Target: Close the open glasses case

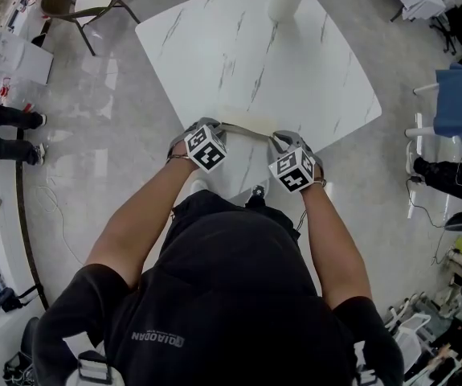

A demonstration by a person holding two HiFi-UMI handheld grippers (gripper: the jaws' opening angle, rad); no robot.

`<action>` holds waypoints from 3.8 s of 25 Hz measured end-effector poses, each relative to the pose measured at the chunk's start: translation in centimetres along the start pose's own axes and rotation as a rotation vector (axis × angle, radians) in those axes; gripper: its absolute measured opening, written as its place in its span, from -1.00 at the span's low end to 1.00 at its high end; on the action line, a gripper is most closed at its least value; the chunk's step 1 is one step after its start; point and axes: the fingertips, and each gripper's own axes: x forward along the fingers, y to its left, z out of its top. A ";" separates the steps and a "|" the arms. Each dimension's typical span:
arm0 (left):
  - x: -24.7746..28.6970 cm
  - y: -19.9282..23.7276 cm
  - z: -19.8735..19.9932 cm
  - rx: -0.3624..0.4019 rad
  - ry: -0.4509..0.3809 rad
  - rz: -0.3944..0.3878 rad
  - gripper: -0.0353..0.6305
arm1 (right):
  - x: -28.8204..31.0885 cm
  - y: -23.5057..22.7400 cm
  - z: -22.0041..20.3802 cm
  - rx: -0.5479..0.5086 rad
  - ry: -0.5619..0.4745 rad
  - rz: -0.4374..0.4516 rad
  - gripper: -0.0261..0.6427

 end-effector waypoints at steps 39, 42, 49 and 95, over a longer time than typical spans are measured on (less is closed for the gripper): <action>-10.7 -0.7 4.5 0.085 -0.212 0.029 -0.86 | -7.3 0.6 5.9 0.061 -0.116 -0.041 -0.91; -12.4 -0.7 5.4 0.074 -0.254 0.040 -0.88 | -9.0 0.5 7.1 0.095 -0.170 -0.053 -0.91; -16.4 -0.9 7.5 0.008 -0.365 0.036 -0.88 | -13.0 0.2 9.1 0.236 -0.320 -0.048 -0.91; -24.6 0.3 12.2 -0.199 -0.614 0.015 -0.88 | -19.7 -1.7 11.3 0.608 -0.641 -0.013 -0.92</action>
